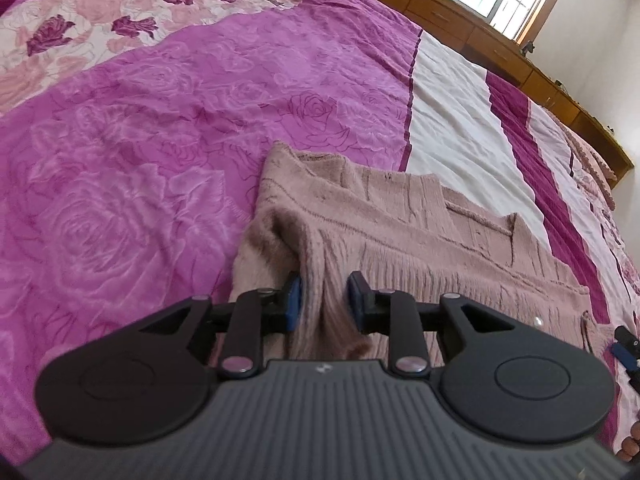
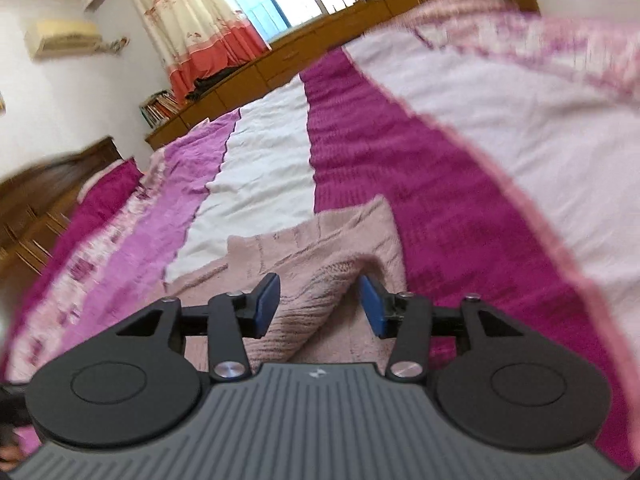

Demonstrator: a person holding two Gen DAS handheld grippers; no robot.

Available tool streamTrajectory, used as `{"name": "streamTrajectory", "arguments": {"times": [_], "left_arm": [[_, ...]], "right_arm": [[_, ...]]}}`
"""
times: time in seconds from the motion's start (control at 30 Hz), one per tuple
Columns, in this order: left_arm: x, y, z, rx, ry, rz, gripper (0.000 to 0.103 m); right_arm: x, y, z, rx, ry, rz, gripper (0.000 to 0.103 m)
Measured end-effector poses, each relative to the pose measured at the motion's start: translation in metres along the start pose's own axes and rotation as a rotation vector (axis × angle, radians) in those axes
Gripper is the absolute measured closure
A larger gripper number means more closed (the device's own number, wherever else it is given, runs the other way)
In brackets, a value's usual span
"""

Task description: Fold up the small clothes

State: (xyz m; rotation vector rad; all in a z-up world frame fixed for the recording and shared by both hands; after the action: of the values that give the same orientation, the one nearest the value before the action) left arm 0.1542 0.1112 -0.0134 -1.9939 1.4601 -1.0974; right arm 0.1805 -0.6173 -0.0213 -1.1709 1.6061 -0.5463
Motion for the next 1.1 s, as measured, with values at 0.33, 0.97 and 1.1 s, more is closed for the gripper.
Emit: {"name": "streamTrajectory", "arguments": {"times": [0.33,0.97,1.1], "left_arm": [[0.0,0.005,-0.017,0.015,0.001,0.016,0.075],[0.001,0.009,-0.021,0.012,0.008,0.015,0.075],[0.0,0.011,-0.023,0.012,0.005,0.02,0.075]], "right_arm": [[-0.065,0.02,0.0,-0.06,-0.027,-0.216,0.05],[-0.036,0.011,-0.017,0.001,0.074,-0.123,0.096],[-0.02,0.016,-0.033,-0.014,0.081,-0.089,0.096]]}}
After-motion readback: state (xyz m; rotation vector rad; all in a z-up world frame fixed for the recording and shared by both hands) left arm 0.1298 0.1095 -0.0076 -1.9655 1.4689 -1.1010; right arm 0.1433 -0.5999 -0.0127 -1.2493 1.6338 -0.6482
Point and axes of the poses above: each gripper's, at about its wrist camera, not at the fingertips, and z roughly the way its jaws point, x to its right, y to its underside, the point moved 9 cm from there along z, roughly the way its jaws point, and after that the axes turned 7 degrees about x, right-handed, at the moved point
